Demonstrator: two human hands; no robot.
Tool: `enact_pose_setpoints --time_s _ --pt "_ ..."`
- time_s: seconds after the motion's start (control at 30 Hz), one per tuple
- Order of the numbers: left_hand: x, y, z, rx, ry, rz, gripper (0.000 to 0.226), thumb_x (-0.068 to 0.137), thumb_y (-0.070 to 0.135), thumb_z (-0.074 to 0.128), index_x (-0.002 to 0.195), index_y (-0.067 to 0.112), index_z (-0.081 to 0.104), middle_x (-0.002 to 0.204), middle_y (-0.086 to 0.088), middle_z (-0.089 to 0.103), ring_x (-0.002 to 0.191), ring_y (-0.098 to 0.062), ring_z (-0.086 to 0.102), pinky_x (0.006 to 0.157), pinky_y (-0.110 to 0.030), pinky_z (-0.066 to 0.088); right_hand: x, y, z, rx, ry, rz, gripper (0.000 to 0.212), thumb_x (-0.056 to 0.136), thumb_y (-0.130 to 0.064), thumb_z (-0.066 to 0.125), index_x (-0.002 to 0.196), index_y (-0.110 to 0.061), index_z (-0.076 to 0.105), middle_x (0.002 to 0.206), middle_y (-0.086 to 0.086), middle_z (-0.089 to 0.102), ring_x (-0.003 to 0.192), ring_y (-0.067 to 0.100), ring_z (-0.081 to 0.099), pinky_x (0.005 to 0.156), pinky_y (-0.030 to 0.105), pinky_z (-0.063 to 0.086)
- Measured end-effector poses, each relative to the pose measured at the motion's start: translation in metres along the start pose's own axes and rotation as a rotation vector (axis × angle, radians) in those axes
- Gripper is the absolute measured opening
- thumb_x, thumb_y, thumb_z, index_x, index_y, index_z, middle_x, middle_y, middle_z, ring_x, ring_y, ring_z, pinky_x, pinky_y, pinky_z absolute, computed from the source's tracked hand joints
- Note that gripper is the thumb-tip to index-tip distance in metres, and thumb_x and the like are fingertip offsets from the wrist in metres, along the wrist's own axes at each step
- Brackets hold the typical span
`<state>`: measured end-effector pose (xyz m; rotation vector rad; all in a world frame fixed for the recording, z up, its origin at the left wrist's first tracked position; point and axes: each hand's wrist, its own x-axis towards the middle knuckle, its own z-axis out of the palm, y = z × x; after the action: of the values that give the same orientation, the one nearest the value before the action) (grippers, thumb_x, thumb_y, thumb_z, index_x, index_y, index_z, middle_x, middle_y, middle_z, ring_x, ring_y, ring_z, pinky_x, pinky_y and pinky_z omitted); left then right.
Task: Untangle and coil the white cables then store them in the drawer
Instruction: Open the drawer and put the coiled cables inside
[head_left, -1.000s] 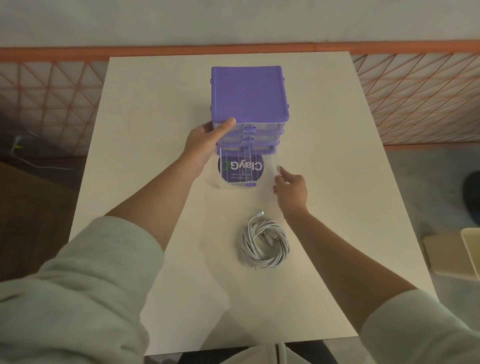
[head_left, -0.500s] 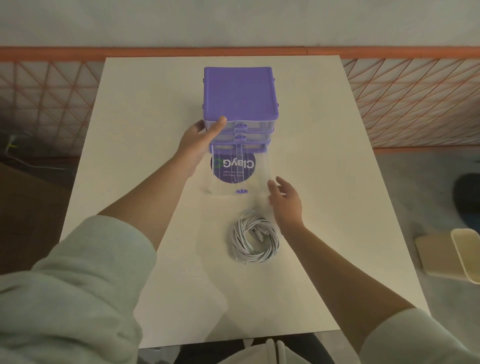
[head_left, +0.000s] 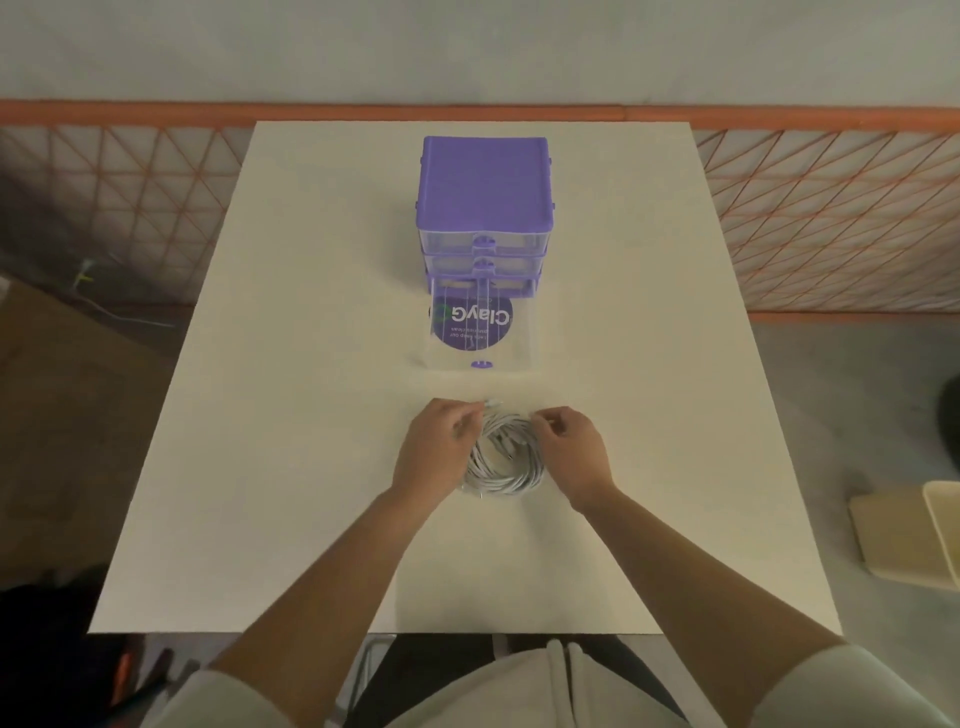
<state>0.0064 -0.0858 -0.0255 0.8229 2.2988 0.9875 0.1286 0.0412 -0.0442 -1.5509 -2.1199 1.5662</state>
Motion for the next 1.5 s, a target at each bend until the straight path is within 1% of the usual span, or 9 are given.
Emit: enact_pose_setpoints --time_s 0.1,0.23,0.33,0.6,0.8,1.03,1.2,1.37,1.5 --pt "-0.008 -0.001 0.005 0.101 -0.074 -0.007 0.037 0.098 0.025 0.056 0.134 0.018 0.058 0.129 0.001 0.055 0.115 -0.014 0.056 0.101 -0.023 0.039 -0.01 0.007 -0.005 0.015 -0.065 0.002 0.026 0.088 -0.04 0.061 0.11 -0.028 0.068 0.108 -0.002 0.061 0.082 0.017 0.066 0.061 0.034 0.057" --pt "-0.011 0.004 0.008 0.146 -0.103 -0.023 0.044 0.098 0.023 0.055 0.141 0.016 0.051 0.14 0.001 0.049 0.127 -0.014 0.048 0.104 -0.023 0.033 -0.019 0.012 -0.006 0.146 -0.194 0.074 0.042 0.085 -0.028 0.072 0.124 -0.023 0.061 0.112 0.005 0.054 0.061 0.024 0.067 0.046 0.03 0.055" --pt "-0.007 0.008 0.01 0.165 -0.092 -0.071 0.044 0.097 0.021 0.057 0.14 0.014 0.051 0.139 -0.005 0.052 0.129 -0.019 0.048 0.107 -0.028 0.035 -0.019 0.014 -0.002 0.178 -0.214 0.072 0.051 0.083 -0.019 0.075 0.131 -0.016 0.059 0.118 0.01 0.052 0.065 0.029 0.068 0.049 0.031 0.058" --pt "0.005 0.02 0.008 0.171 -0.192 -0.282 0.054 0.09 0.015 0.06 0.142 0.011 0.048 0.141 -0.008 0.053 0.13 -0.024 0.049 0.107 -0.031 0.038 -0.011 0.018 -0.002 0.154 -0.214 0.021 0.039 0.086 -0.013 0.067 0.124 -0.021 0.066 0.115 0.011 0.052 0.082 0.032 0.068 0.051 0.024 0.057" --pt "0.015 0.028 -0.003 0.118 -0.263 -0.276 0.028 0.088 0.022 0.066 0.113 0.012 0.071 0.107 -0.007 0.072 0.099 -0.022 0.066 0.082 -0.028 0.049 -0.006 0.013 -0.006 0.128 -0.201 -0.062 0.035 0.087 -0.011 0.057 0.115 -0.029 0.07 0.11 0.014 0.054 0.094 0.028 0.064 0.055 0.028 0.06" --pt "0.029 0.042 -0.026 -0.082 -0.191 -0.28 0.03 0.092 0.032 0.065 0.115 0.012 0.072 0.106 -0.005 0.073 0.097 -0.018 0.067 0.093 -0.036 0.052 0.001 -0.007 -0.017 0.13 -0.09 -0.171 0.041 0.094 -0.01 0.061 0.134 -0.019 0.059 0.108 0.002 0.047 0.078 0.018 0.059 0.055 0.019 0.057" --pt "0.07 0.056 -0.05 -0.089 -0.142 -0.317 0.027 0.093 0.031 0.064 0.11 0.012 0.074 0.106 -0.012 0.073 0.097 -0.027 0.068 0.094 -0.038 0.052 0.027 -0.052 -0.021 0.075 -0.023 -0.282 0.041 0.094 -0.007 0.06 0.134 -0.016 0.059 0.109 0.006 0.047 0.077 0.026 0.059 0.052 0.004 0.044" --pt "0.117 0.062 -0.062 -0.201 -0.068 -0.401 0.027 0.086 0.03 0.07 0.094 0.005 0.073 0.097 -0.018 0.073 0.091 -0.032 0.07 0.091 -0.047 0.055 0.064 -0.094 -0.022 0.029 0.024 -0.305 0.037 0.091 -0.015 0.064 0.128 -0.02 0.063 0.108 -0.001 0.053 0.082 0.027 0.064 0.077 0.028 0.053" --pt "0.139 0.068 -0.059 -0.313 -0.079 -0.479 0.022 0.092 0.02 0.067 0.103 0.001 0.062 0.105 -0.02 0.068 0.098 -0.036 0.068 0.09 -0.047 0.056 0.088 -0.108 -0.021 0.014 0.044 -0.264 0.027 0.088 -0.018 0.067 0.115 -0.022 0.064 0.107 -0.002 0.064 0.078 0.023 0.063 0.072 0.034 0.054"
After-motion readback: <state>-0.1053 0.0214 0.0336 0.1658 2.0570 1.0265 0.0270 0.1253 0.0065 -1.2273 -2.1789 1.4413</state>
